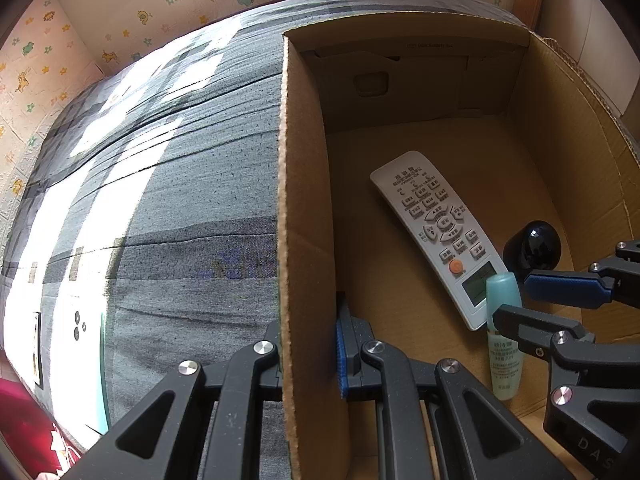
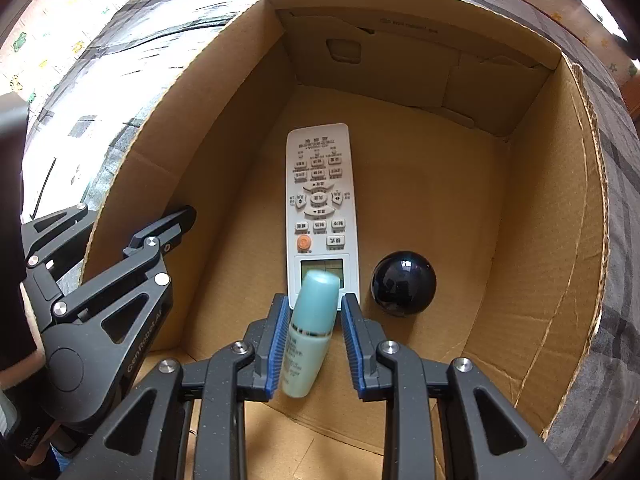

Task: Organize rigid objects
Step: 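Carry the mint-green bottle into the box and lower it, then open the right gripper to release the bottle in the box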

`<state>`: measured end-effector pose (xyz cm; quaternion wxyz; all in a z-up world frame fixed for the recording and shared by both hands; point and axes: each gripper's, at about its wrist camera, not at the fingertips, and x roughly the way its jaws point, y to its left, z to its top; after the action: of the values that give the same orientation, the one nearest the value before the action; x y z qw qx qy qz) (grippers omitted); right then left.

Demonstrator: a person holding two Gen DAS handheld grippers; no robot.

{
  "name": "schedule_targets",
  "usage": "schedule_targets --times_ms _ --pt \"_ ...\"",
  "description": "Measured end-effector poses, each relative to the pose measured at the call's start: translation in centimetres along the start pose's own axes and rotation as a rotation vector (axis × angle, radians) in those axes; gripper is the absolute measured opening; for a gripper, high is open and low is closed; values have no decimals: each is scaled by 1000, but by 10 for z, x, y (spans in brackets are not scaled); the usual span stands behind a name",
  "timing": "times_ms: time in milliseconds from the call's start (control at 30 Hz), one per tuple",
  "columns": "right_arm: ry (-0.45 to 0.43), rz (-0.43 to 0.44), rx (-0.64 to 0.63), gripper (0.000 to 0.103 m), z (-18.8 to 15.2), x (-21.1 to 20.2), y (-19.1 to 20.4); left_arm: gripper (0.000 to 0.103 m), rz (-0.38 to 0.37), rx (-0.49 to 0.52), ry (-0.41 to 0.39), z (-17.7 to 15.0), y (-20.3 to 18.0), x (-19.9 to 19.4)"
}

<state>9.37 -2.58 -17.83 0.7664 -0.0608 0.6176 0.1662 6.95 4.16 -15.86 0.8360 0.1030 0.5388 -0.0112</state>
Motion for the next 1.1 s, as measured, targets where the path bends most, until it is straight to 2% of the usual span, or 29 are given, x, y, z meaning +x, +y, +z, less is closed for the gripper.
schedule_targets --times_ms 533,900,967,1100 --pt "-99 -47 -26 30 -7 -44 13 14 10 2 -3 -1 -3 -2" --pt "-181 -81 -14 53 -2 -90 1 14 12 4 -3 -1 -3 -2" --pt "-194 -86 -8 63 -2 -97 -4 14 13 4 -2 -1 -3 -2" --pt "-222 -94 23 77 -1 -110 -17 14 13 4 -1 -1 -3 -2"
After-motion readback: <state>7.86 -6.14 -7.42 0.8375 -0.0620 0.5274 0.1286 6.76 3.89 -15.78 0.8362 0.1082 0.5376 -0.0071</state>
